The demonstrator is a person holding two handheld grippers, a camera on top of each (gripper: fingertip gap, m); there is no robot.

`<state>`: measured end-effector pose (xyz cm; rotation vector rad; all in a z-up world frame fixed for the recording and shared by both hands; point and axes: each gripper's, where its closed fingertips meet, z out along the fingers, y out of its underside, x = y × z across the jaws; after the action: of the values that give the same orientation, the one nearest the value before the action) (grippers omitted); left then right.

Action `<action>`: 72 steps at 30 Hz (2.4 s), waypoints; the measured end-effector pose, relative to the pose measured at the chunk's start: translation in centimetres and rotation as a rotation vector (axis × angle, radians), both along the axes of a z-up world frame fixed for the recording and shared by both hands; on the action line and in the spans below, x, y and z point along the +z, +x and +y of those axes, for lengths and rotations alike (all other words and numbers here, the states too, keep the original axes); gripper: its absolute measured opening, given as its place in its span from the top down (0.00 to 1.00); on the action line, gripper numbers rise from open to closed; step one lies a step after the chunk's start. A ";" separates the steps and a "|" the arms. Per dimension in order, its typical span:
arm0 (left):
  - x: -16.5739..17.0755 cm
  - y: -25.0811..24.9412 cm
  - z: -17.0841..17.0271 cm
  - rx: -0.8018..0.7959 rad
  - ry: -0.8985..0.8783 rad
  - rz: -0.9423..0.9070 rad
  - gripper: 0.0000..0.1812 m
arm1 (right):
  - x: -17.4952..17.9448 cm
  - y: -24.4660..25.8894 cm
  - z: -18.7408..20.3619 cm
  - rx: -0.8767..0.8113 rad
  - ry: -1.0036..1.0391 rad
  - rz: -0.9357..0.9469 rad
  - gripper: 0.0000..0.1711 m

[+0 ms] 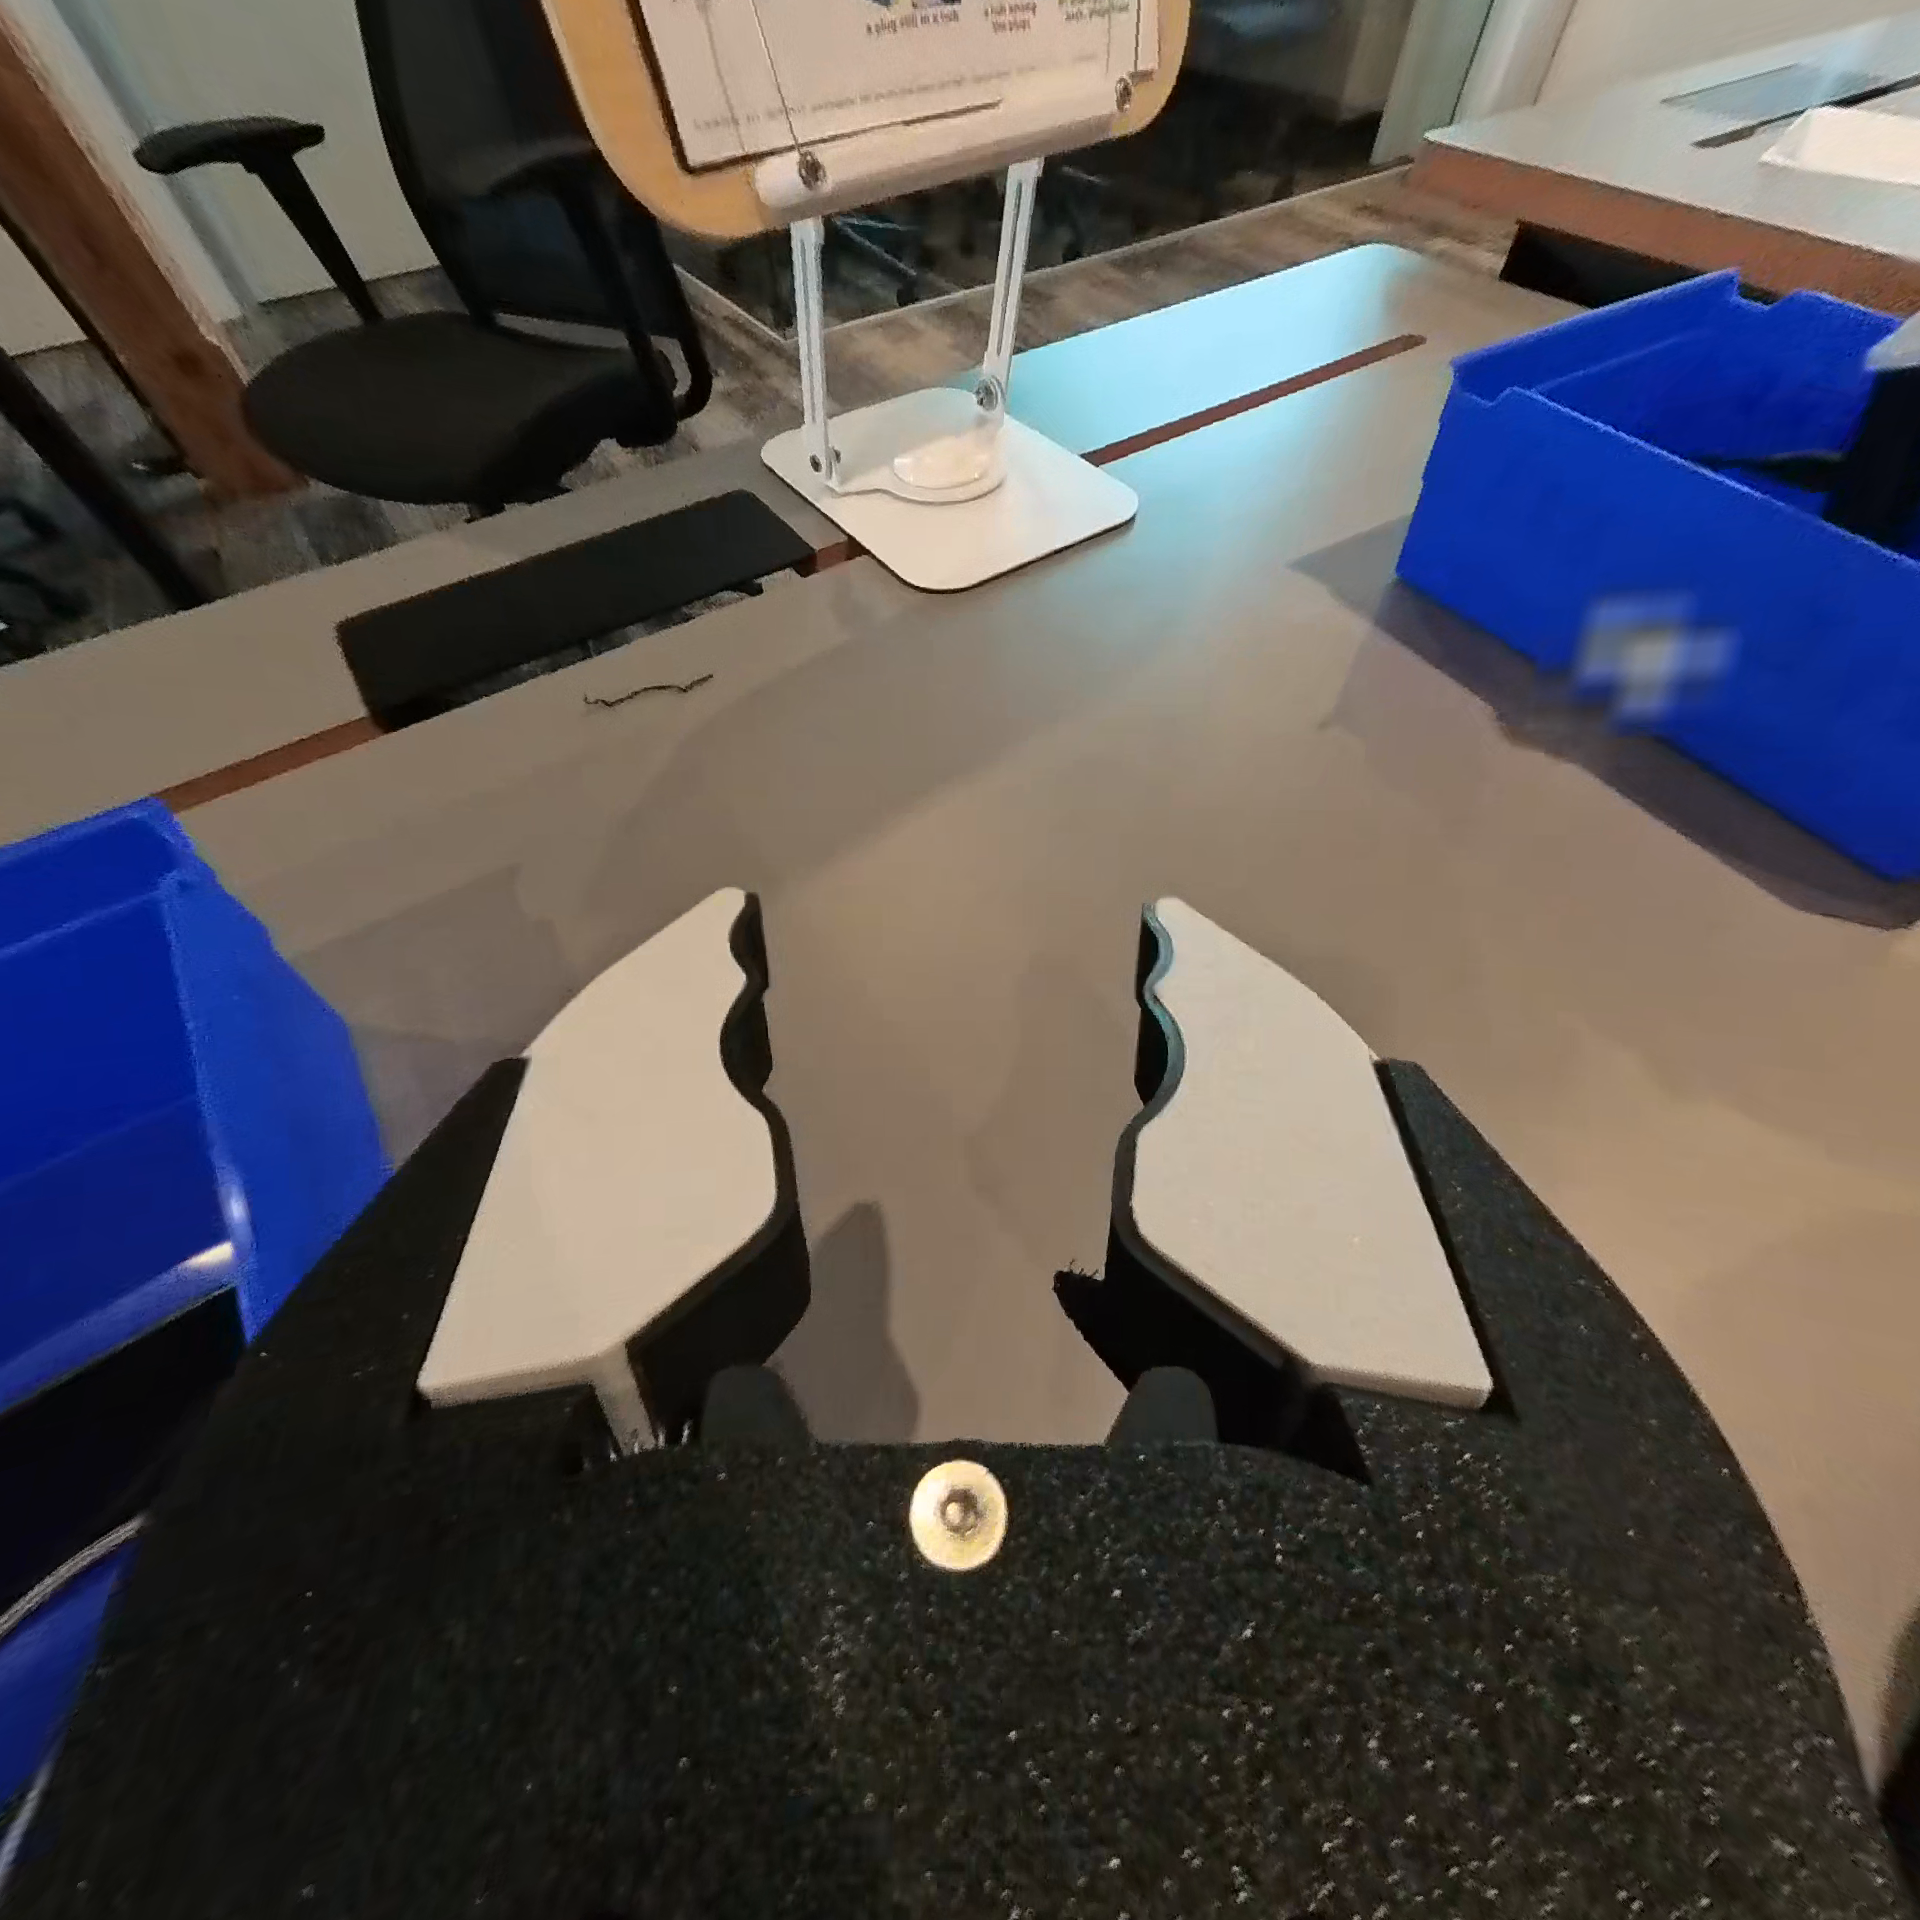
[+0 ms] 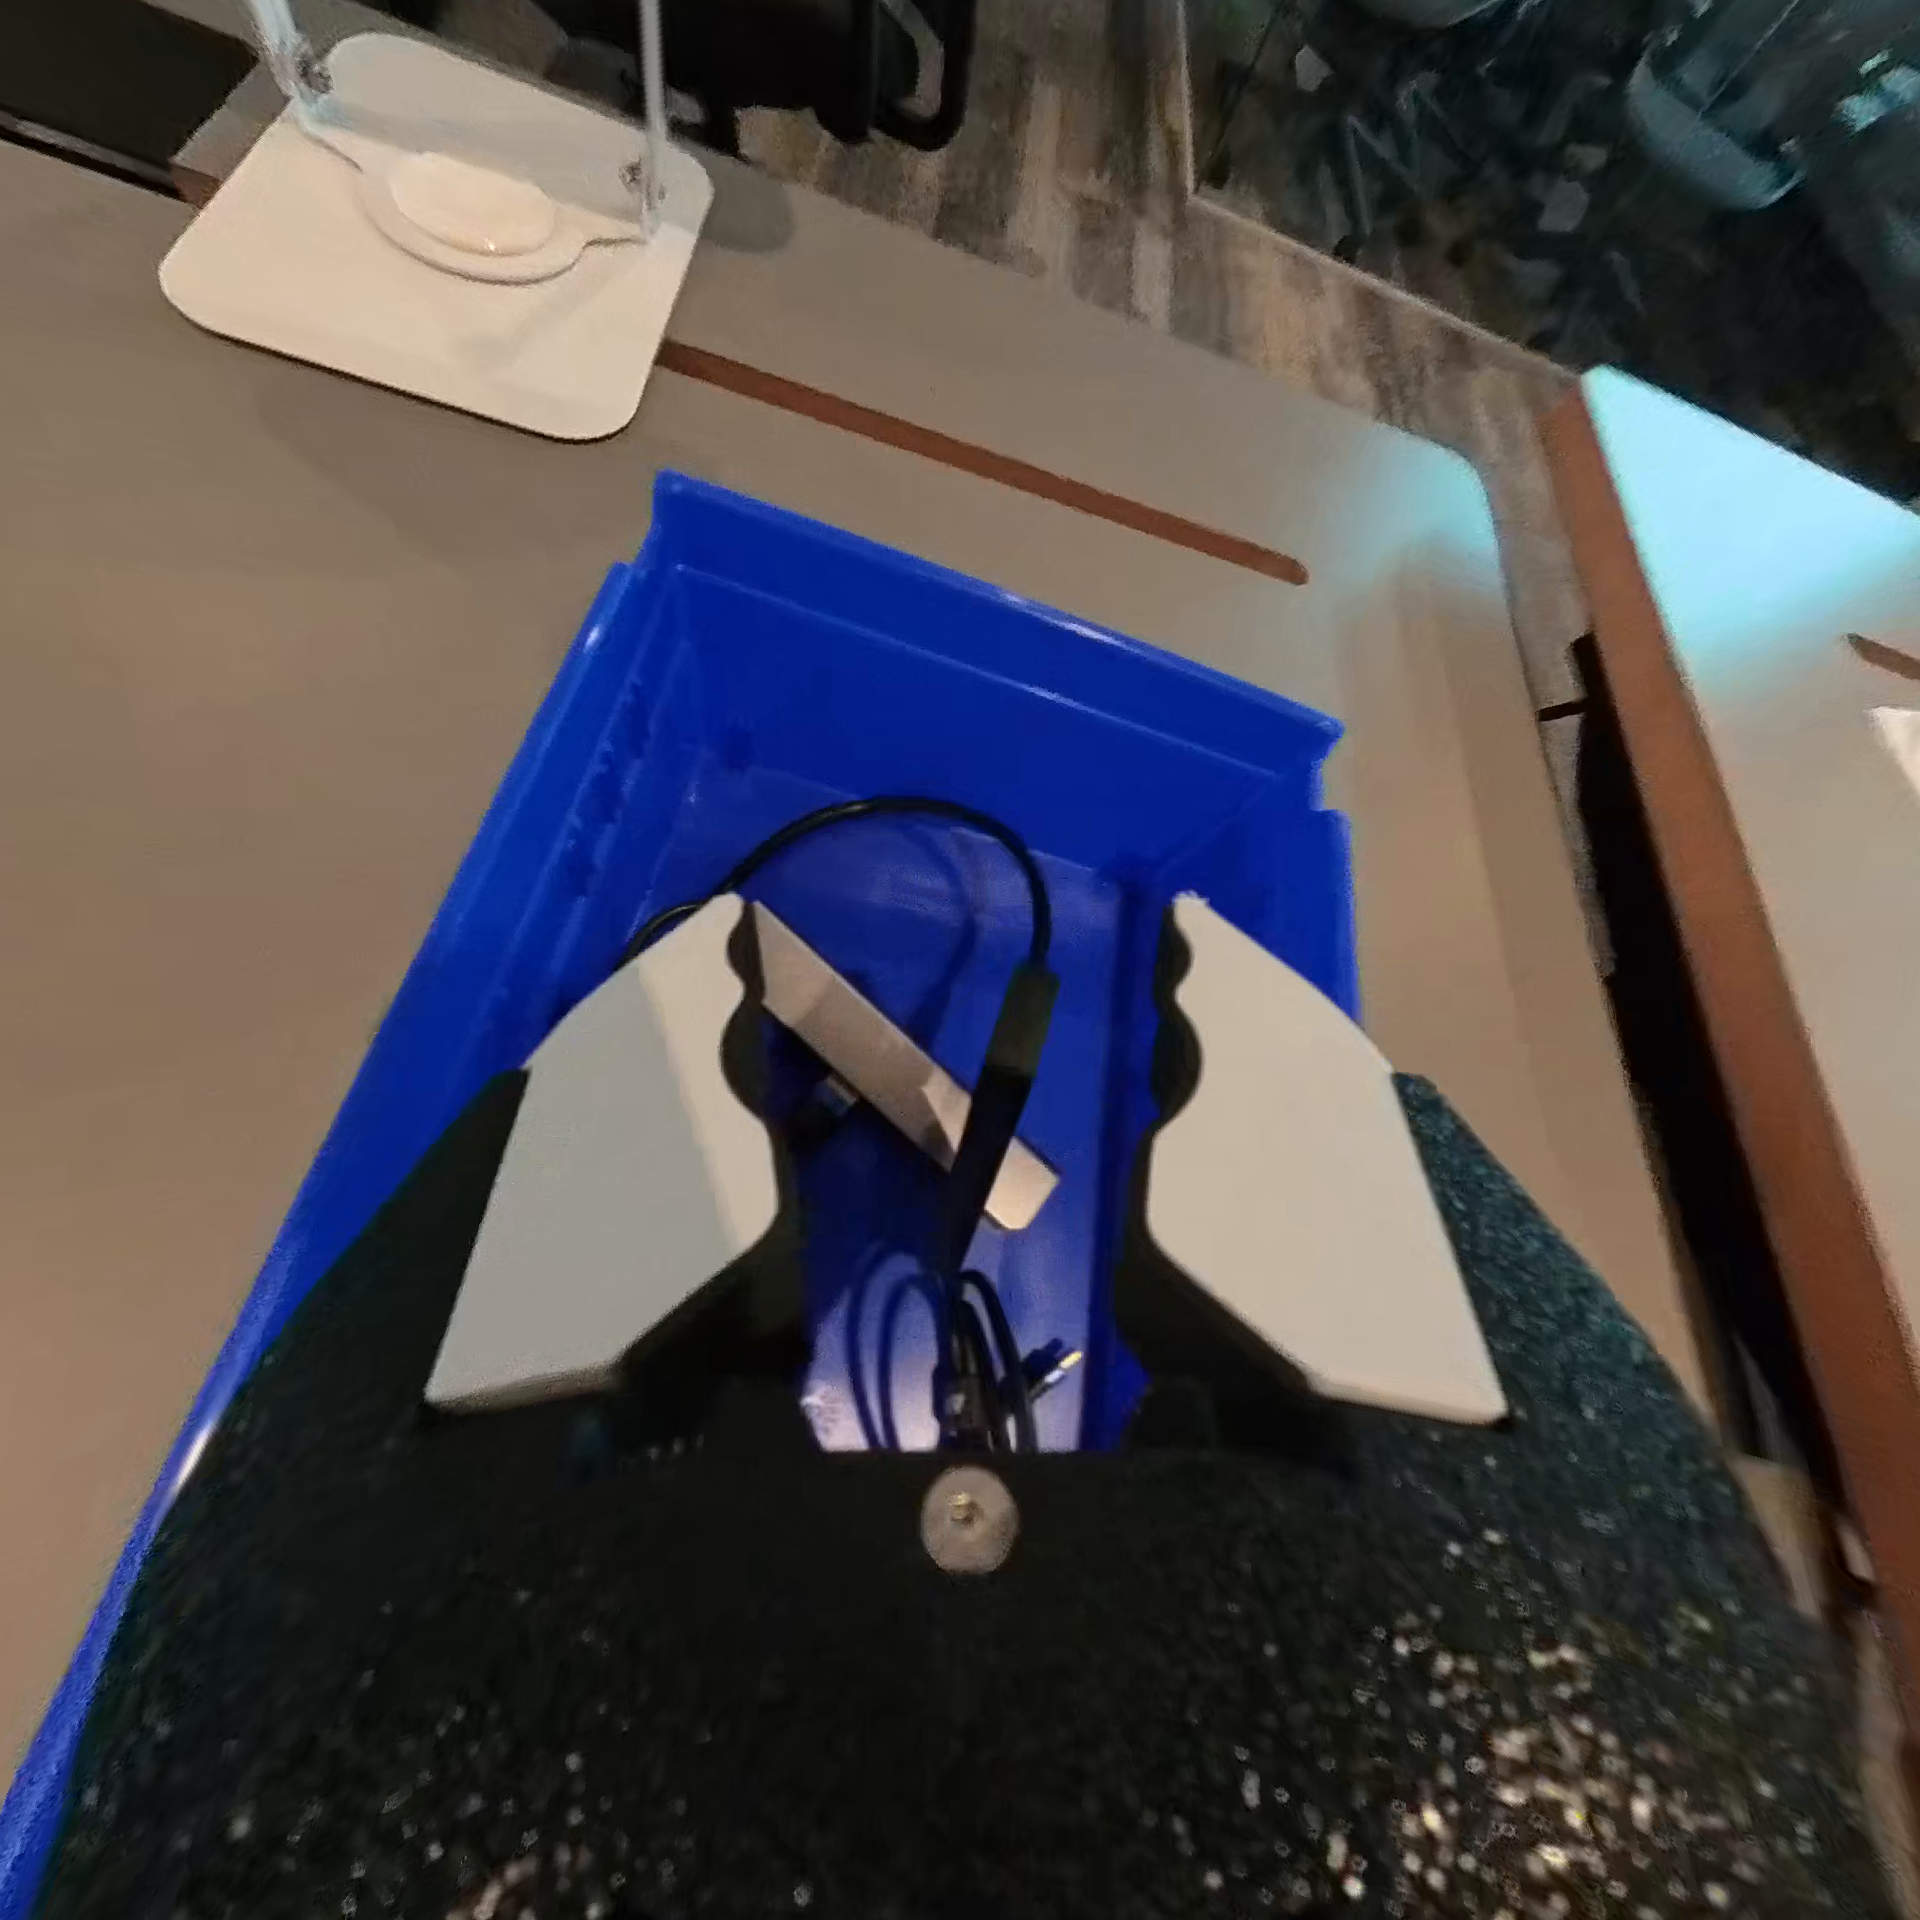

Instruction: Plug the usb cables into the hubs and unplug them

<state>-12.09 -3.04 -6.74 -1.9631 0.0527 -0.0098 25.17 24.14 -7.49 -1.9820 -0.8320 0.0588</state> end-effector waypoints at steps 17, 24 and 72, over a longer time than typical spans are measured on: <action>1.4 -3.5 -0.8 0.098 0.096 -0.015 0.55 | 14.2 -16.8 -15.1 0.571 0.428 0.429 0.54; 0.7 -4.9 -0.2 0.170 0.109 -0.024 0.48 | 15.9 -27.7 -14.2 0.662 0.333 0.520 0.56; 5.0 -16.7 -11.8 0.608 0.173 0.087 0.49 | 11.0 -38.1 -16.9 0.810 0.204 0.448 0.63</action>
<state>-28.83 -14.88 -1.72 -1.7378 -0.4714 0.4635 -12.97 7.21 3.47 -1.2616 -1.2192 0.8190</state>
